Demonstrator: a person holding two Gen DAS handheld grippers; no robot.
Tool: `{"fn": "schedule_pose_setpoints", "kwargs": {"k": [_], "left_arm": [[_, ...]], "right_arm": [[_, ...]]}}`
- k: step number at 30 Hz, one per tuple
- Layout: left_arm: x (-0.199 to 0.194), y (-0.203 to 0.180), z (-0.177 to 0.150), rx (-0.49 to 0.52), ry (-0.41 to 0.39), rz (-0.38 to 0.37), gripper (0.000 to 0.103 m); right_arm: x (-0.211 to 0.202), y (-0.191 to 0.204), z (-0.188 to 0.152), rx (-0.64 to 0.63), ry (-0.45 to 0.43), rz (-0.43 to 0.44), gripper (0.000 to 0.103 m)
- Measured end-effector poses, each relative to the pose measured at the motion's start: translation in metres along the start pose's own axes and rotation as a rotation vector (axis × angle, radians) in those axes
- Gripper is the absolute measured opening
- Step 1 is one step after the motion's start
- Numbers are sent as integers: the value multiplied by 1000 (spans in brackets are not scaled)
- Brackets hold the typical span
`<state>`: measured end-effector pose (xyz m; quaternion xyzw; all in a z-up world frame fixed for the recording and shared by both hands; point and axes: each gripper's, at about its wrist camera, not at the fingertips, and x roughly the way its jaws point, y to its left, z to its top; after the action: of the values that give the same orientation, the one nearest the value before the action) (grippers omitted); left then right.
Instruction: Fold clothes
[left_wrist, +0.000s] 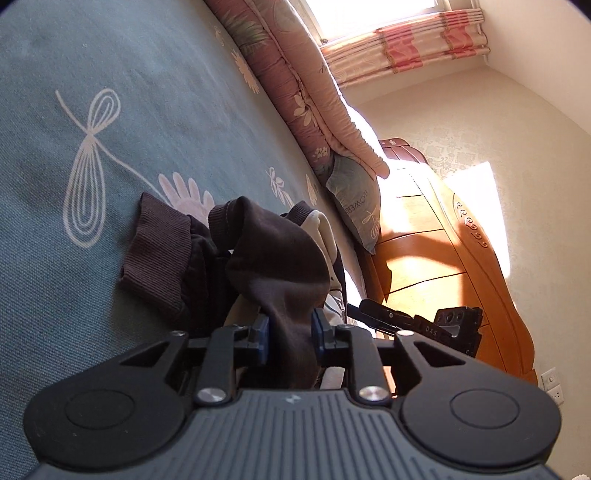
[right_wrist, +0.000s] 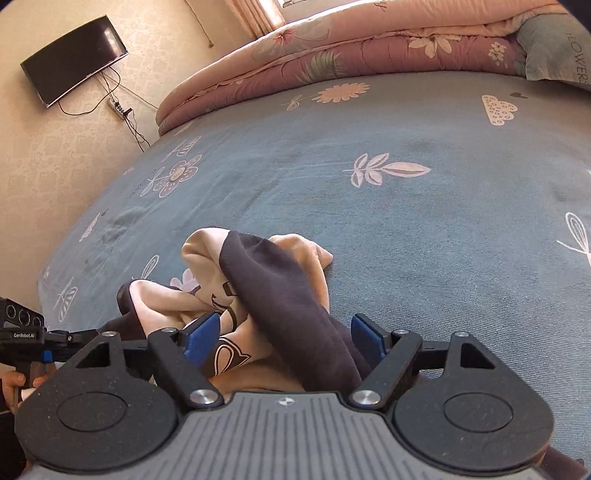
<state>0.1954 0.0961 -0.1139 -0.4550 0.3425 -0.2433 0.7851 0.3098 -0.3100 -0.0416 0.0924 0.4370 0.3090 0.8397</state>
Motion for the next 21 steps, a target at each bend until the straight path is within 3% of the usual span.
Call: {"fn": "schedule_pose_setpoints", "kwargs": {"k": [6,11,13,17,21], "left_arm": [[7,9,-8,-43,60,-78,42],[13,4,-11,2,88,-126,43],[18,9,-9,-13,93,-107,43],[26,19,-4,-69,60,-125,42],[27,32,-4,-156,41,-189,41]], "right_arm": [[25,-35,-12,141,68,129,85],[11,-26,-18,154,21,434,85],[8,-22,-14,138,1,502,90],[34,-37,4,194,20,426,90],[57,-56,10,313,1,540,84]]}}
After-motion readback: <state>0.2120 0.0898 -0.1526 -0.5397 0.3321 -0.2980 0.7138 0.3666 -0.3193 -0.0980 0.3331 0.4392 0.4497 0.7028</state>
